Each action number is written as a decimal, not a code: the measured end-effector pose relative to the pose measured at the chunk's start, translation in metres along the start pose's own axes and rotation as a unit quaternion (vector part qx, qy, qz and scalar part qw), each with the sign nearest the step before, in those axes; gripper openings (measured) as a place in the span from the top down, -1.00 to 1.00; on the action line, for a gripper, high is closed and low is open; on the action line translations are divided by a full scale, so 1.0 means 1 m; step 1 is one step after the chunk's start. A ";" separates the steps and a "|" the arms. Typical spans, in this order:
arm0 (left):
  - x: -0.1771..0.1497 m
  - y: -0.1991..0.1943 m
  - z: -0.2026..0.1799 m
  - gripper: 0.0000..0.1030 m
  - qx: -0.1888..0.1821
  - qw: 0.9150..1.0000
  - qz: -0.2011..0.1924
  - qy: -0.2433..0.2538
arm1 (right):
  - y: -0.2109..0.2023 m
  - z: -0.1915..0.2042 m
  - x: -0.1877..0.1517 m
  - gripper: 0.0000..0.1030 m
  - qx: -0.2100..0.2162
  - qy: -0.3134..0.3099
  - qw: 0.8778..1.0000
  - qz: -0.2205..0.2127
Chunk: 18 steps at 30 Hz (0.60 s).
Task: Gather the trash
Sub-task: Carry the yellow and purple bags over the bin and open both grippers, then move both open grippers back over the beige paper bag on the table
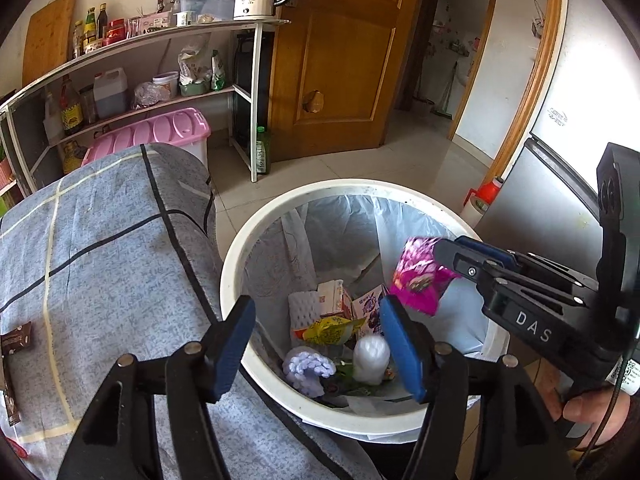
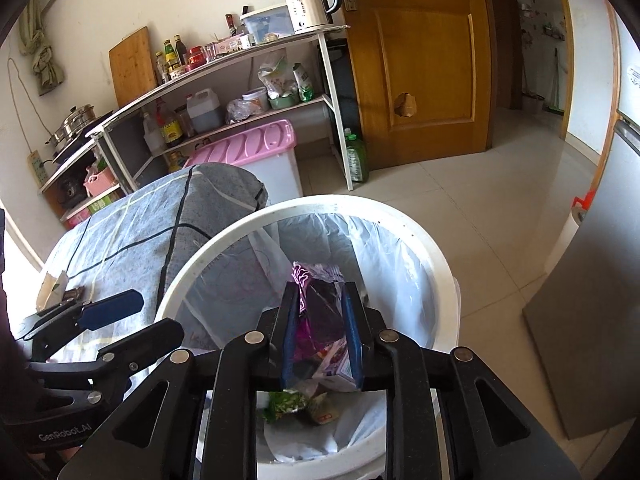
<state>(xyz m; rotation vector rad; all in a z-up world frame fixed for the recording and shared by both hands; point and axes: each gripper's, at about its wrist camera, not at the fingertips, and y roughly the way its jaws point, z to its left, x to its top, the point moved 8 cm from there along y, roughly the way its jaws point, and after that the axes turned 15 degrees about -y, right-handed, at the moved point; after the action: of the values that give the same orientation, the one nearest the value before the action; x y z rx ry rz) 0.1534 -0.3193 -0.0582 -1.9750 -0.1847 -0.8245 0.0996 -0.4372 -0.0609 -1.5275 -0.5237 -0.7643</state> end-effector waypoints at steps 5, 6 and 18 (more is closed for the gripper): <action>0.004 -0.009 0.008 -0.36 0.001 1.000 -0.012 -0.008 | -0.003 0.003 0.001 0.35 0.002 0.003 1.000 -0.005; 0.005 -0.011 0.010 -0.36 0.003 1.000 -0.014 -0.011 | -0.004 0.004 0.001 0.33 0.001 0.003 1.000 -0.006; 0.009 -0.047 0.035 -0.38 0.036 0.998 -0.055 -0.014 | -0.021 0.032 0.009 0.28 0.007 -0.013 1.000 -0.027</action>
<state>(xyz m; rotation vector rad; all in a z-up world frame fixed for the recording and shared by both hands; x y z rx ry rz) 0.1555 -0.2674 -0.0299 -1.9240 -0.3378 -0.8488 0.0957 -0.4047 -0.0397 -1.5170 -0.5910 -0.7811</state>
